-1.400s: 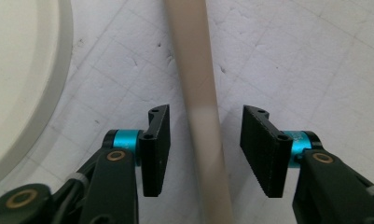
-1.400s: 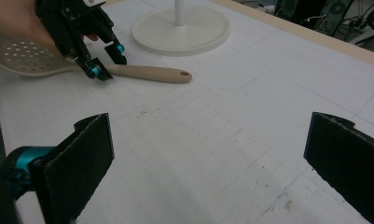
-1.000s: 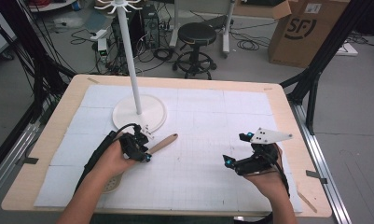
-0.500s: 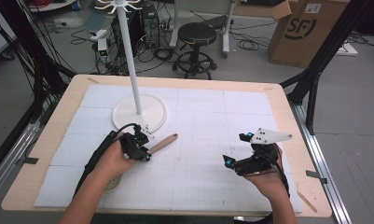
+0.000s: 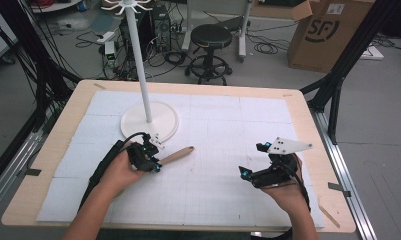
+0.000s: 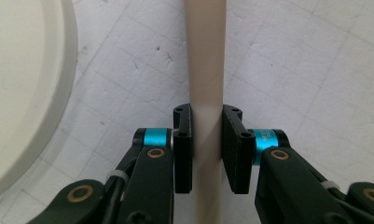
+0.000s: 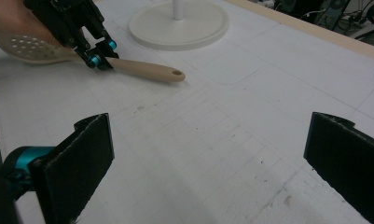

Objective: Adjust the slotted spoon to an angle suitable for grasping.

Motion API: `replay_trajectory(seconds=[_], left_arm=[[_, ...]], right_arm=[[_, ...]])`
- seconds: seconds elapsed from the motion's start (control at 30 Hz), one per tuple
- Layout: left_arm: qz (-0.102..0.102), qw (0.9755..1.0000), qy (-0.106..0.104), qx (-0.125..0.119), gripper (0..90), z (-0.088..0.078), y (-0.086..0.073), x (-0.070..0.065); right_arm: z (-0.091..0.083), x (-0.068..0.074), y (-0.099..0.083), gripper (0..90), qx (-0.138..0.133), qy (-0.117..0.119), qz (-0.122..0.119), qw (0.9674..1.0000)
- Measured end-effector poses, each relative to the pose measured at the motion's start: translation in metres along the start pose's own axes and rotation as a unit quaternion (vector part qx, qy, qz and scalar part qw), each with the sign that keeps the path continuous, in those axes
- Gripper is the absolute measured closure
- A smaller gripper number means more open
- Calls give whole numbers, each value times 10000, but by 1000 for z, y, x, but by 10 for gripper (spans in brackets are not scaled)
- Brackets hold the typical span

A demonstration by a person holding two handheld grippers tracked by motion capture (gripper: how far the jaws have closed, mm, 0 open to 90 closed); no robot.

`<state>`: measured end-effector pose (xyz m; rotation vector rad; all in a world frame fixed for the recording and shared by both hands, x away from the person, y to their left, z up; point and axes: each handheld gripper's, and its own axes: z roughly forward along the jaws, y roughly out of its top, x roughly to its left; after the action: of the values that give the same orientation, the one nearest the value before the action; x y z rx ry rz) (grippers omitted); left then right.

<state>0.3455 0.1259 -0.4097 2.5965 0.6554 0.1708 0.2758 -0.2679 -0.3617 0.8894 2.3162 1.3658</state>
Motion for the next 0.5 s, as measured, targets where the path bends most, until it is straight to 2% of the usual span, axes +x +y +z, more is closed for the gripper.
replay_trajectory(seconds=[0.4,0.5], left_arm=[[20,10000,18,-8,759,-2,0,0],[-9,10000,53,-80,759,-5,-1,0]], right_arm=[[1,0,-1,1,17,8,0,10000],[1,-1,-1,1,21,15,6,10000]])
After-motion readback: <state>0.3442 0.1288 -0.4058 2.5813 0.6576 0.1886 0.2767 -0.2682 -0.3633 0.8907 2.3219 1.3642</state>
